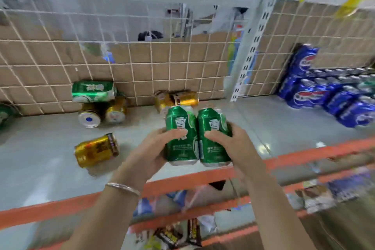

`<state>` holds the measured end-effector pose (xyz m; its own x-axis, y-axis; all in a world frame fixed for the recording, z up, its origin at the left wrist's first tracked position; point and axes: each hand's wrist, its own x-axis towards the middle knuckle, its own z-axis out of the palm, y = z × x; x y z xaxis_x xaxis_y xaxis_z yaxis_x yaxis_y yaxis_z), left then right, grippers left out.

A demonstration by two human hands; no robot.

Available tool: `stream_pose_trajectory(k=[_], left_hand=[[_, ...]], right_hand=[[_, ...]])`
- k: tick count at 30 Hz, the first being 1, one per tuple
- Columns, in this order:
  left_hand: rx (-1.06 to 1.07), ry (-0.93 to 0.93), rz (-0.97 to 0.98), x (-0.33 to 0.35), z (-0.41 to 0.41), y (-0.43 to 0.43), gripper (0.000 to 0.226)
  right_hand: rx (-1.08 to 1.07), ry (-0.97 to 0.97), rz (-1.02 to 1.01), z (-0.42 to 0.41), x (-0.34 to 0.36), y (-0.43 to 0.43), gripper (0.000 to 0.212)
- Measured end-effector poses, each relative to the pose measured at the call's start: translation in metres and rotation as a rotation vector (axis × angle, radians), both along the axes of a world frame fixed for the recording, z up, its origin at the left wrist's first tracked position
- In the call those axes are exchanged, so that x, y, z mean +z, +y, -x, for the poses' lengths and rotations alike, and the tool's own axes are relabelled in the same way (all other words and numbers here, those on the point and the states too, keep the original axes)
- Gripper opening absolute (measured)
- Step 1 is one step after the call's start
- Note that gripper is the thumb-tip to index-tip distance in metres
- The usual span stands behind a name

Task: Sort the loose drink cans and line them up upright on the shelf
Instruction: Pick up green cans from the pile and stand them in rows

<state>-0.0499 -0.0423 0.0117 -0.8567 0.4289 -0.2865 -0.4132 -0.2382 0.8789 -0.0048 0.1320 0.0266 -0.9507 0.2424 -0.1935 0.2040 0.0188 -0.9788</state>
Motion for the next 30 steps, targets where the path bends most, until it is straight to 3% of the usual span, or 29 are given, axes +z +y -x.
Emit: stream_pose_trajectory(k=[5, 8, 11, 15, 20, 27, 30], left_hand=[[-0.122, 0.056, 0.068, -0.004, -0.040, 0.102, 0.044], [-0.212, 0.060, 0.082, -0.009, -0.064, 0.163, 0.026], [-0.301, 0.085, 0.117, -0.013, -0.080, 0.217, 0.029], [-0.419, 0.126, 0.136, -0.018, -0.085, 0.281, 0.032], [-0.525, 0.211, 0.167, -0.031, -0.076, 0.355, 0.033], [-0.583, 0.252, 0.142, -0.037, -0.035, 0.474, 0.061], [-0.606, 0.326, 0.147, -0.032, -0.016, 0.521, 0.039]], right_hand=[[-0.190, -0.019, -0.055, -0.057, -0.015, 0.097, 0.041], [-0.296, -0.032, -0.048, -0.094, -0.022, 0.154, 0.050], [-0.364, -0.049, -0.072, -0.125, -0.025, 0.203, 0.072], [-0.468, -0.029, -0.008, -0.154, -0.029, 0.256, 0.057], [-0.562, -0.040, -0.031, -0.160, -0.039, 0.317, 0.053], [-0.631, -0.028, -0.142, -0.124, -0.031, 0.422, 0.058], [-0.623, -0.049, -0.214, -0.104, -0.021, 0.468, 0.058]])
